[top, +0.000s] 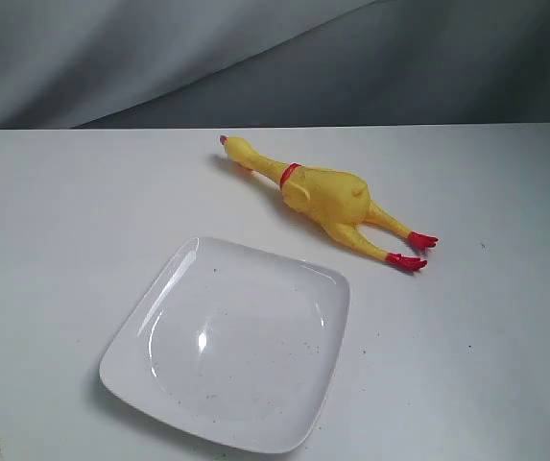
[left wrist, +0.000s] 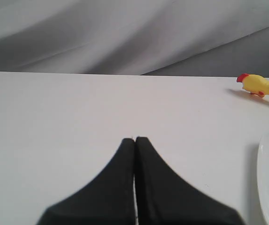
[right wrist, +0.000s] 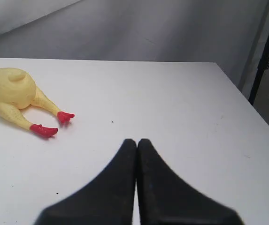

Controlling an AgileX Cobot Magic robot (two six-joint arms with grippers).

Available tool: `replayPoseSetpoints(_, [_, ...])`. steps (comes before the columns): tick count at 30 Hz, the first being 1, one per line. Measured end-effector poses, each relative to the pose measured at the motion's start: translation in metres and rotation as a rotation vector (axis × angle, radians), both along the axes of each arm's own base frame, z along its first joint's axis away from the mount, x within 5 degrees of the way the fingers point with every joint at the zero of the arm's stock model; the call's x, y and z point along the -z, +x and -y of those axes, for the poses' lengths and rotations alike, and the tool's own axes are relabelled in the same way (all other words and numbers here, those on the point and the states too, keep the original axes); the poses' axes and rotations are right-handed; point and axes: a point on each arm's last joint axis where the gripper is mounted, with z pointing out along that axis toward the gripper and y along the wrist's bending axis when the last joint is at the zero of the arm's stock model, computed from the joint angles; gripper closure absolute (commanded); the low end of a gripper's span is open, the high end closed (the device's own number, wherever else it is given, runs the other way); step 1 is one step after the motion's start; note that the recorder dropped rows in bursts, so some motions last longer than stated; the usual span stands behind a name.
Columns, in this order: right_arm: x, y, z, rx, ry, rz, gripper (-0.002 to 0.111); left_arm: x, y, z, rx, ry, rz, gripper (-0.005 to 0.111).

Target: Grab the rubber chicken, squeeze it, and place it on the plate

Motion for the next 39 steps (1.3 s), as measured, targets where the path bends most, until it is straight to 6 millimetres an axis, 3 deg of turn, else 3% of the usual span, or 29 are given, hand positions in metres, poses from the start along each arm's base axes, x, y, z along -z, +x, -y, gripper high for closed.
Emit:
replayPoseSetpoints(7, [-0.001, 0.000, 0.000, 0.000, -0.008, 0.016, 0.108, 0.000, 0.000, 0.000, 0.000, 0.000, 0.000, 0.107])
replayPoseSetpoints(13, [-0.030, 0.002, -0.001, -0.009, -0.029, 0.338, 0.108, 0.000, 0.000, 0.000, 0.000, 0.000, 0.000, 0.107])
replayPoseSetpoints(20, [-0.033, 0.002, -0.001, -0.009, -0.031, 0.365, 0.108, 0.000, 0.000, 0.000, 0.000, 0.000, 0.000, 0.107])
replayPoseSetpoints(23, [-0.041, 0.001, -0.001, -0.011, -0.012, 0.459, 0.108, 0.000, 0.000, 0.000, 0.000, 0.000, 0.000, 0.107])
replayPoseSetpoints(34, [-0.082, -0.021, 0.005, -0.083, 0.559, 0.999, 0.108, 0.000, 0.000, 0.000, 0.000, 0.000, 0.000, 0.107])
replayPoseSetpoints(36, [-0.090, -0.023, 0.005, -0.096, 0.614, 1.008, 0.108, 0.000, 0.000, 0.000, 0.000, 0.000, 0.000, 0.107])
replayPoseSetpoints(39, [-0.120, -0.029, 0.003, -0.112, 0.646, 0.971, 0.108, 0.000, 0.000, 0.000, 0.000, 0.000, 0.000, 0.107])
